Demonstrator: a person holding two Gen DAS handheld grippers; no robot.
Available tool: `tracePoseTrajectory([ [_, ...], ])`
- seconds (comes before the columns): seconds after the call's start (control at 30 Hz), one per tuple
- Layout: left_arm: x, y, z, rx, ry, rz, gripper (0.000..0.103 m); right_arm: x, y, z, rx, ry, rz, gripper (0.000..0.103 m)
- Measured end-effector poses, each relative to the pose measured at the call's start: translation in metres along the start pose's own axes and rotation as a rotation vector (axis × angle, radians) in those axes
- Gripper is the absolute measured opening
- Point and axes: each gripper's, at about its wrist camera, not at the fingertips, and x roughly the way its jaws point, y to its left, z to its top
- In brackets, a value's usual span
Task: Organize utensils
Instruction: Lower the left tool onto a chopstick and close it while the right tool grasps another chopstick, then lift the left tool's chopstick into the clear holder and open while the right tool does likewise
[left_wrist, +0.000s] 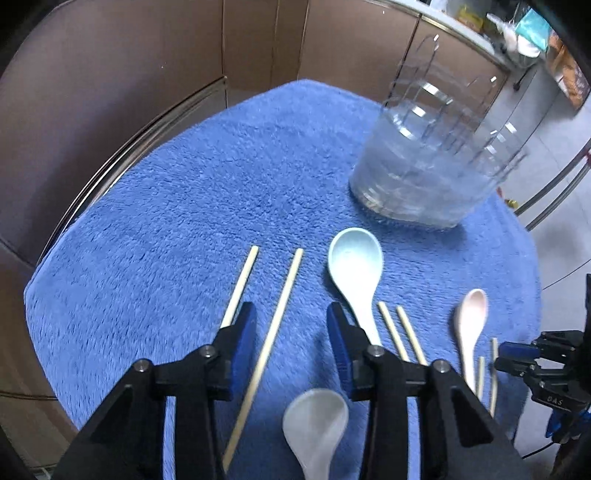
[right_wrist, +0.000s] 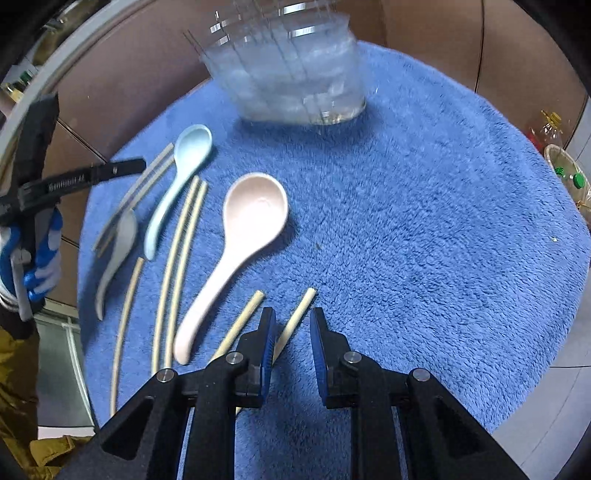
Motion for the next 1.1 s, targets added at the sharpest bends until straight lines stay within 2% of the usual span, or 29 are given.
tracePoseTrajectory([
  [0.23, 0.034, -0.002, 0.010, 0.035, 0.071, 0.065, 0.027, 0.005, 0.007, 0.006, -0.045, 0.064, -0.044, 0.019],
  [0.37, 0.041, -0.007, 0.014, 0.064, 0.073, 0.094, 0.027, 0.011, 0.011, 0.012, -0.062, 0.111, -0.060, 0.019],
  [0.43, 0.042, -0.009, 0.018, 0.069, 0.072, 0.099, 0.022, 0.015, 0.015, 0.017, -0.074, 0.128, -0.082, 0.018],
  [0.5, 0.042, -0.011, 0.018, 0.074, 0.067, 0.109, 0.011, 0.018, 0.019, 0.019, -0.084, 0.132, -0.108, 0.016],
  [0.6, 0.043, -0.016, 0.019, 0.086, 0.055, 0.128, 0.006, 0.024, 0.029, 0.021, -0.075, 0.128, -0.132, 0.013],
  [0.7, 0.038, -0.019, 0.014, 0.079, 0.042, 0.133, 0.005, 0.025, 0.026, 0.020, -0.030, 0.097, -0.122, 0.007],
  [0.87, 0.017, -0.021, 0.004, 0.067, 0.000, 0.121, 0.005, 0.011, 0.008, 0.014, 0.048, 0.029, -0.063, 0.006],
  [1.1, -0.040, -0.015, -0.013, 0.030, -0.126, 0.112, 0.005, -0.036, 0.005, 0.008, 0.055, -0.130, 0.043, 0.006],
])
